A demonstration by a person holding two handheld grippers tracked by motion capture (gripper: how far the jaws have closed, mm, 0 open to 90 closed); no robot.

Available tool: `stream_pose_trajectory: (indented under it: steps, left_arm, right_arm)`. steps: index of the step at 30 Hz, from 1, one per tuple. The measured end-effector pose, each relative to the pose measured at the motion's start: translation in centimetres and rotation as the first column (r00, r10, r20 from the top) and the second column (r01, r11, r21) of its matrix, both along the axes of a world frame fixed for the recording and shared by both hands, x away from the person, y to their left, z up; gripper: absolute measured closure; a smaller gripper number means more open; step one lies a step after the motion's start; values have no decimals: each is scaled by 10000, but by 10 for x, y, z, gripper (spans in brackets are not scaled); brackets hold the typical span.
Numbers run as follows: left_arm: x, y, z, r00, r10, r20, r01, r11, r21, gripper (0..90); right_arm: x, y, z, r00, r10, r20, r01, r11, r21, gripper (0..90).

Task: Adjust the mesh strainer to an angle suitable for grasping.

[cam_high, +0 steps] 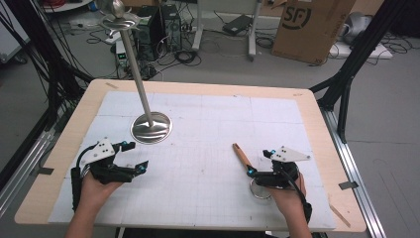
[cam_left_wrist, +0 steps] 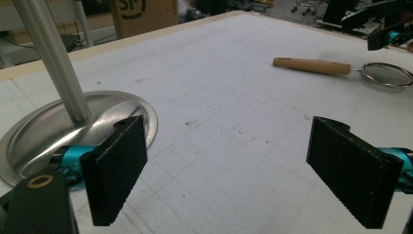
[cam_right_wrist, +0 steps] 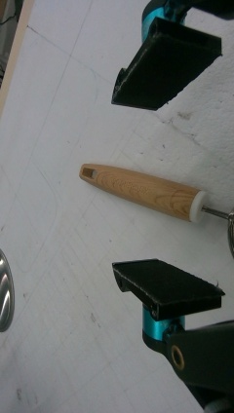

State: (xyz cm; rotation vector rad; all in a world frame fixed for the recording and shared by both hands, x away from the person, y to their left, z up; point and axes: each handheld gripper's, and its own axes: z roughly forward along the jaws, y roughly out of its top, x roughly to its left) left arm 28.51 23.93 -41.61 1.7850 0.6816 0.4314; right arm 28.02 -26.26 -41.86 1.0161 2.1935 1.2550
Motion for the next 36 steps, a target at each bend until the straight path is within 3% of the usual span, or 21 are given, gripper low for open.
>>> stream_pose_trajectory:
  steps: [7, 14, 18, 22, 34, 36]
  left_arm:
    - [0, -1, -1, 10000, 11, -37, -10, 10000, 59, 155]
    - [0, -1, -1, 10000, -13, -70, 13, 10000, 60, 155]
    - [1, 0, -1, 10000, -16, -68, 16, 10000, 62, 155]
    - [1, -1, -2, 9999, -7, -104, 7, 10000, 30, 155]
    - [1, -2, -3, 9999, -61, -134, 62, 9999, 97, 155]
    - [1, -2, -3, 9999, -77, -137, 79, 9999, 116, 155]
  right_arm:
    - [4, 3, -2, 9998, 41, -215, -46, 9996, -269, 201]
    - [8, 5, -3, 9977, 207, -638, -242, 9982, -554, 316]
    - [11, 9, -4, 9959, 340, -836, -409, 9957, -829, 337]
    - [16, 12, -6, 9921, 375, -1199, -520, 9913, -1206, 359]
    - [21, 11, -10, 9809, 153, -1939, -469, 9861, -1592, 431]
    - [22, 12, -12, 9758, 173, -2180, -547, 9845, -1668, 451]
